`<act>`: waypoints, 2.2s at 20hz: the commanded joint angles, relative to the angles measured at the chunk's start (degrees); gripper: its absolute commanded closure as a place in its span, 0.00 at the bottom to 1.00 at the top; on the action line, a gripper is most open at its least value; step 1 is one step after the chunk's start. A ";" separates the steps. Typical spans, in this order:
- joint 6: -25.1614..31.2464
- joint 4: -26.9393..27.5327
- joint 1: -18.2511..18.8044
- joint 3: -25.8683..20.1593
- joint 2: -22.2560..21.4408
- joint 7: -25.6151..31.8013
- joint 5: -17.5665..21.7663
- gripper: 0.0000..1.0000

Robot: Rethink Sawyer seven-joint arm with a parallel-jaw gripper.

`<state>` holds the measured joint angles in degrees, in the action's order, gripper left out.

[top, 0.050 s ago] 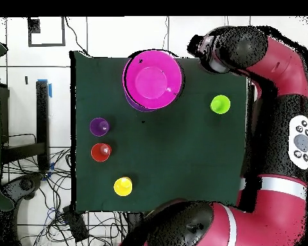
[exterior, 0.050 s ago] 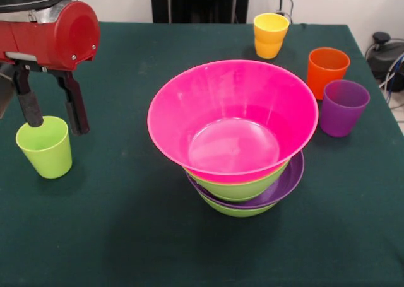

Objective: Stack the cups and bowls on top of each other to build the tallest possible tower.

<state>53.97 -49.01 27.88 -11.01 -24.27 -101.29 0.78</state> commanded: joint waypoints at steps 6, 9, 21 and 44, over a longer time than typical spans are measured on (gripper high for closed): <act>0.23 -1.25 0.49 -5.84 2.15 14.12 4.30 0.00; -0.20 -2.02 0.58 -5.92 2.25 14.27 4.42 0.00; -3.81 -5.40 1.72 -6.42 2.63 14.52 5.63 0.00; -3.32 -8.62 1.35 -5.01 1.90 12.13 7.67 0.00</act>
<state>51.75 -50.34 29.40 -12.63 -22.48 -101.29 3.63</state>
